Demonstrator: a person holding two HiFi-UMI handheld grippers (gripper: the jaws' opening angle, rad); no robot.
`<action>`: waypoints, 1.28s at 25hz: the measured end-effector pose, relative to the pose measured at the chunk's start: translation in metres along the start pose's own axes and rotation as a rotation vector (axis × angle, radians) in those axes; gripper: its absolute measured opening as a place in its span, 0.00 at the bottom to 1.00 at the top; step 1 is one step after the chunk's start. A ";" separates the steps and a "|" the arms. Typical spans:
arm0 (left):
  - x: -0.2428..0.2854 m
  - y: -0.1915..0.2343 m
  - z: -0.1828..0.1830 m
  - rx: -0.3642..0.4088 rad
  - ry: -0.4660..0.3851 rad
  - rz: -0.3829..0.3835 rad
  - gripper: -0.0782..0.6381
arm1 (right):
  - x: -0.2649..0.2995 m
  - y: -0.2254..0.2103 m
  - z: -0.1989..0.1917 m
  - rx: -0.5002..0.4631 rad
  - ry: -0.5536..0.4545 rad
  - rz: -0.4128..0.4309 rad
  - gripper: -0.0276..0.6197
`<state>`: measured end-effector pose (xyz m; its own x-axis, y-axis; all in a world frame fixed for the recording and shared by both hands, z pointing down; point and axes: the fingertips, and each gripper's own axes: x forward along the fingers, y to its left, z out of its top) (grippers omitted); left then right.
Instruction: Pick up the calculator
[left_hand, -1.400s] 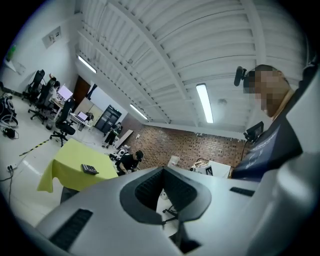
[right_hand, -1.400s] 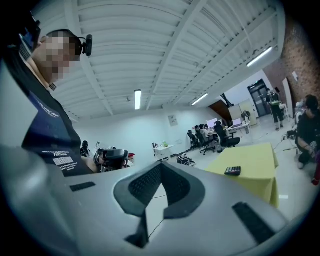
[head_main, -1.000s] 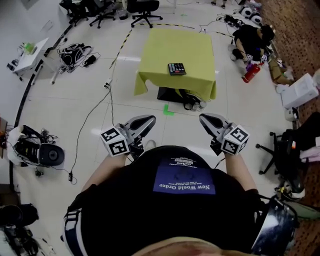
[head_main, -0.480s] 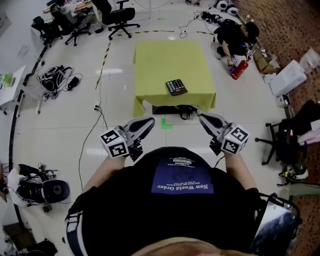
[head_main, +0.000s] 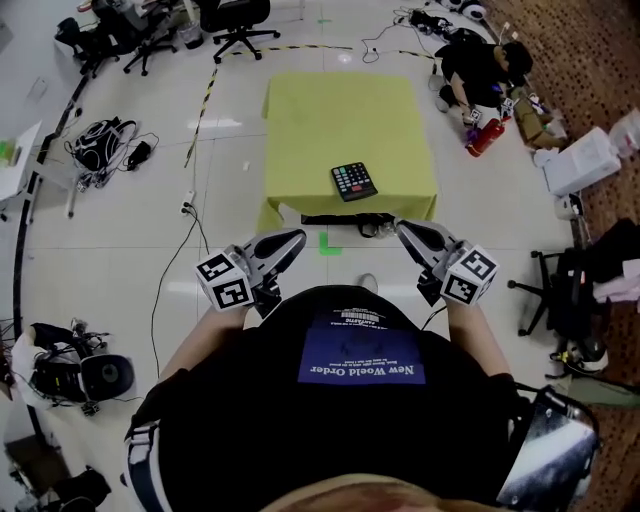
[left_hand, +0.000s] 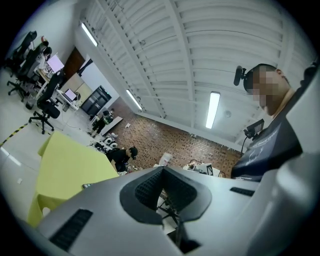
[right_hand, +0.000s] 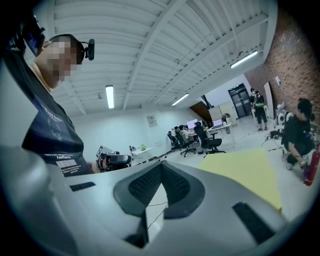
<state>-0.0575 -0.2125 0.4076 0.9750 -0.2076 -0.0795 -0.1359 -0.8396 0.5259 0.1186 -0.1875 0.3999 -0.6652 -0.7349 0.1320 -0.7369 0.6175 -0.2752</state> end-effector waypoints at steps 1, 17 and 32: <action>0.011 0.004 0.001 0.007 0.000 0.010 0.11 | 0.001 -0.012 0.001 0.000 -0.001 0.015 0.02; 0.181 0.064 0.039 -0.078 -0.119 0.179 0.11 | 0.010 -0.199 0.053 -0.039 0.022 0.291 0.02; 0.152 0.171 0.002 -0.237 0.118 0.136 0.11 | 0.080 -0.187 0.029 0.033 0.055 0.182 0.02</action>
<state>0.0672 -0.3886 0.4837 0.9662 -0.2387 0.0974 -0.2356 -0.6643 0.7094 0.2062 -0.3698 0.4343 -0.7936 -0.5946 0.1286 -0.5997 0.7289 -0.3302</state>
